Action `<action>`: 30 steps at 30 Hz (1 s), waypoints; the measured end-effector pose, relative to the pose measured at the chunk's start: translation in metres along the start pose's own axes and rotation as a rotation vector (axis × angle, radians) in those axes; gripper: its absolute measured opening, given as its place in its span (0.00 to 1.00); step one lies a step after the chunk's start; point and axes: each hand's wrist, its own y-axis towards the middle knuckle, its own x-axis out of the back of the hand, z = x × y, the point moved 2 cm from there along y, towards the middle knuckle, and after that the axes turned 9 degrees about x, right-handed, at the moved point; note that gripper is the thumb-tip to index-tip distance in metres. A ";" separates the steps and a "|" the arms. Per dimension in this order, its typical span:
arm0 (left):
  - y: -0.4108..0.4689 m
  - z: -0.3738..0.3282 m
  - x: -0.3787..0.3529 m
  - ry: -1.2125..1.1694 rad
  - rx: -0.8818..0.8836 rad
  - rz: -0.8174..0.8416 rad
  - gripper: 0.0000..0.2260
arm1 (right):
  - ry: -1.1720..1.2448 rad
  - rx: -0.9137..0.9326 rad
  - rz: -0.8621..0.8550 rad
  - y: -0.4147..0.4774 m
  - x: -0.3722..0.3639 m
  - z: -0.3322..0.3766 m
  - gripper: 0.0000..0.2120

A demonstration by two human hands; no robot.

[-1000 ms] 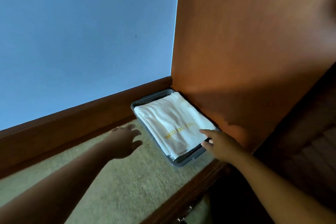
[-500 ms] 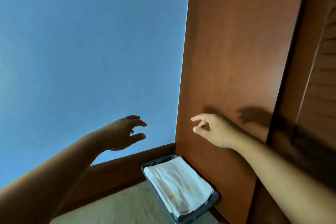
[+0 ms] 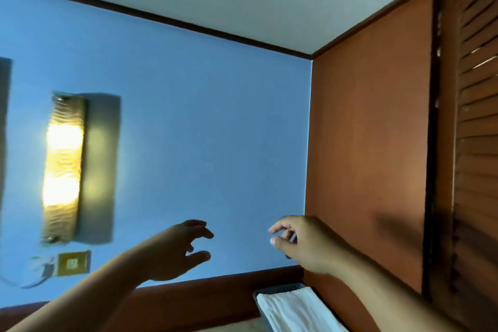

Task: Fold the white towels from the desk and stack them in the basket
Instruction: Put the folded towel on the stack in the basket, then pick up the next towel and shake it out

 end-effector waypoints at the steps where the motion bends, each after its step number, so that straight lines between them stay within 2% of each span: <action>1: -0.014 0.006 0.005 0.017 0.014 0.004 0.16 | 0.012 0.017 0.008 0.000 -0.004 0.011 0.12; 5: -0.063 0.041 0.044 0.056 0.118 -0.022 0.20 | 0.056 0.065 0.022 0.015 -0.020 0.061 0.10; 14: -0.184 0.157 0.146 0.083 0.269 -0.160 0.22 | 0.165 0.292 0.024 0.078 -0.081 0.228 0.08; 17: -0.223 0.199 0.167 0.065 0.325 -0.177 0.19 | 0.200 0.344 0.029 0.098 -0.108 0.277 0.06; 23: -0.337 0.317 0.213 0.012 0.482 -0.196 0.15 | 0.282 0.451 0.095 0.133 -0.212 0.400 0.09; 30: -0.413 0.437 0.207 -0.039 0.648 -0.178 0.12 | 0.448 0.418 0.240 0.155 -0.347 0.464 0.08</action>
